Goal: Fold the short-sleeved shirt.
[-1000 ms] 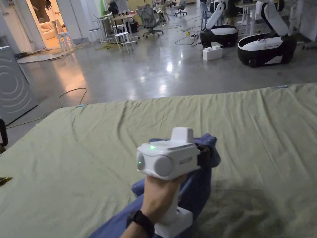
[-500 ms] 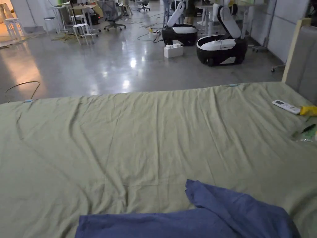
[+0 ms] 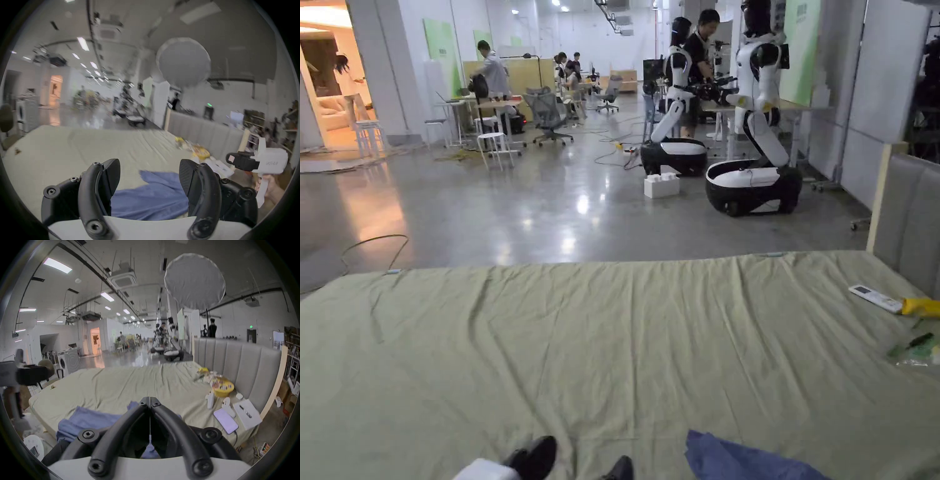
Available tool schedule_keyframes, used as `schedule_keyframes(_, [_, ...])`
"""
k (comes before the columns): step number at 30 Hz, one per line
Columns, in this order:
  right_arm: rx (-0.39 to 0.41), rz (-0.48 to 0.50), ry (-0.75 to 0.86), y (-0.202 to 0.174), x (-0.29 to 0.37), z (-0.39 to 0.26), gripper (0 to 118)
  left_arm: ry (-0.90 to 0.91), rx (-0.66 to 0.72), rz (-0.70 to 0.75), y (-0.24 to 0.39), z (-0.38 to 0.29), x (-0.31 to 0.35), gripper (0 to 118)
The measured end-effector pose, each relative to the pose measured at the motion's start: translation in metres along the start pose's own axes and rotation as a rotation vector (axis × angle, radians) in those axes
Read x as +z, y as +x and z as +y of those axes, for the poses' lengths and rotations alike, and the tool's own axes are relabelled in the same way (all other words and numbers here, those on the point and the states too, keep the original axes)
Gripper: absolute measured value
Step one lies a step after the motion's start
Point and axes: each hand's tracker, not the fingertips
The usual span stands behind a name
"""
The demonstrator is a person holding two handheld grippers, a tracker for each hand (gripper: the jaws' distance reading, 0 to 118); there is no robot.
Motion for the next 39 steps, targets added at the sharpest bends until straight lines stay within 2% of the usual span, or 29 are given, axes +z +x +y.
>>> schedule_keyframes(2, [0.021,-0.008,0.044,-0.008,0.004,0.008,1,0.070,-0.011,0.148,-0.008,0.011,0.046,74])
schedule_keyframes(4, [0.014,-0.009,0.074,-0.014,0.009,0.012,1,0.110,-0.075,0.262,-0.009,0.017,0.076,59])
schedule_keyframes(6, [-0.003,0.011,0.094,-0.017,0.016,0.016,1,0.106,-0.160,0.358,-0.008,0.022,0.098,52])
schedule_keyframes(8, [-0.009,0.033,0.097,-0.021,0.022,0.018,1,0.091,-0.218,0.430,-0.012,0.021,0.108,34])
schedule_keyframes(10, [0.017,0.034,0.096,-0.025,0.027,0.017,1,0.090,-0.196,0.444,-0.012,0.020,0.119,3])
schedule_keyframes(11, [0.042,0.029,0.101,-0.028,0.028,0.016,1,0.100,-0.181,0.434,-0.011,0.019,0.125,0])
schedule_keyframes(13, [0.091,0.018,0.112,-0.031,0.030,0.015,1,0.127,-0.142,0.446,-0.011,0.015,0.126,0])
schedule_keyframes(27, [0.041,0.033,0.068,-0.030,0.022,0.014,1,0.063,-0.168,0.405,-0.020,0.016,0.106,0])
schedule_keyframes(34, [0.044,0.061,0.042,-0.030,0.008,0.011,1,-0.036,-0.084,0.369,-0.043,0.007,0.079,0])
schedule_keyframes(37, [0.067,0.068,-0.015,-0.029,0.000,0.001,1,-0.197,0.001,0.320,-0.066,-0.005,0.042,1])
schedule_keyframes(39, [0.079,0.071,-0.077,-0.026,-0.007,-0.011,1,-0.234,0.094,0.262,-0.089,-0.021,0.012,7])
